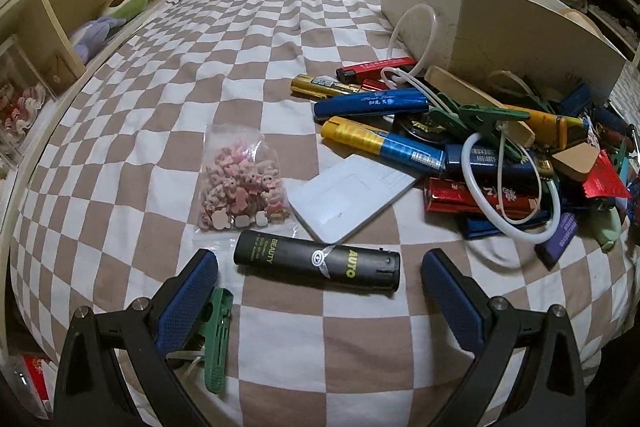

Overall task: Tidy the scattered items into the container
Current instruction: 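Grasp the black AUTO lighter with the left tool while the right tool grasps the red lighter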

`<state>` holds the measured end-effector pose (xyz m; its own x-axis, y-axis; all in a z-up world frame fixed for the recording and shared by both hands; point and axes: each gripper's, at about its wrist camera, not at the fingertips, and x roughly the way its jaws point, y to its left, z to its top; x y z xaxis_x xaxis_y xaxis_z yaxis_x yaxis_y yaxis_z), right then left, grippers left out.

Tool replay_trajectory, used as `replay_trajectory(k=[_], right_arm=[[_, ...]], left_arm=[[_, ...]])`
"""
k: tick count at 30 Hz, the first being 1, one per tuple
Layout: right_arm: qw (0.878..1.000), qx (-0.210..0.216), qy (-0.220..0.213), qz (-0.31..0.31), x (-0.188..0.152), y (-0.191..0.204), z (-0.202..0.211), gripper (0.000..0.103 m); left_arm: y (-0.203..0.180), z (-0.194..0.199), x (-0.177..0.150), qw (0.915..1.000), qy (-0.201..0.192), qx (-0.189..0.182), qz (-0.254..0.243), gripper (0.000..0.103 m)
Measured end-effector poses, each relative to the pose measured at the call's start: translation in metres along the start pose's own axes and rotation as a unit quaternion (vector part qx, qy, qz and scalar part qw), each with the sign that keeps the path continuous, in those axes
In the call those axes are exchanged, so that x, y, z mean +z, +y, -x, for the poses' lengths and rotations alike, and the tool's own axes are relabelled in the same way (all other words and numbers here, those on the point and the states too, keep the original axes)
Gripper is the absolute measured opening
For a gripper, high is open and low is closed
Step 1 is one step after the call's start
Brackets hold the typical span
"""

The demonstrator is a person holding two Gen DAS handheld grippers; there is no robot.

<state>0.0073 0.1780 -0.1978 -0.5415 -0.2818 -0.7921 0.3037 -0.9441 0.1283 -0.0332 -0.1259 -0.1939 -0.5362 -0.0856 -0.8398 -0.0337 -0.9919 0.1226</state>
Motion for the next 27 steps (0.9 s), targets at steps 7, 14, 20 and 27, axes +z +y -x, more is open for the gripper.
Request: replay_trajectory(k=[7, 14, 20, 27], right_arm=[[1.0, 0.003, -0.003, 0.0, -0.002, 0.001, 0.004, 0.083], [1.0, -0.004, -0.01, -0.014, -0.003, -0.006, 0.009, 0.083], [0.999, -0.011, -0.02, -0.026, -0.005, -0.009, 0.014, 0.083], [0.999, -0.011, -0.026, -0.029, -0.011, -0.005, 0.019, 0.083]], left_arm=[[-0.004, 0.002, -0.002, 0.9999, -0.001, -0.015, -0.003, 0.081], [-0.005, 0.005, -0.006, 0.9995, 0.001, -0.025, 0.021, 0.081], [-0.009, 0.013, -0.014, 0.9977, -0.008, -0.038, 0.056, 0.081], [-0.022, 0.026, -0.023, 0.9971, -0.013, -0.04, 0.064, 0.081]])
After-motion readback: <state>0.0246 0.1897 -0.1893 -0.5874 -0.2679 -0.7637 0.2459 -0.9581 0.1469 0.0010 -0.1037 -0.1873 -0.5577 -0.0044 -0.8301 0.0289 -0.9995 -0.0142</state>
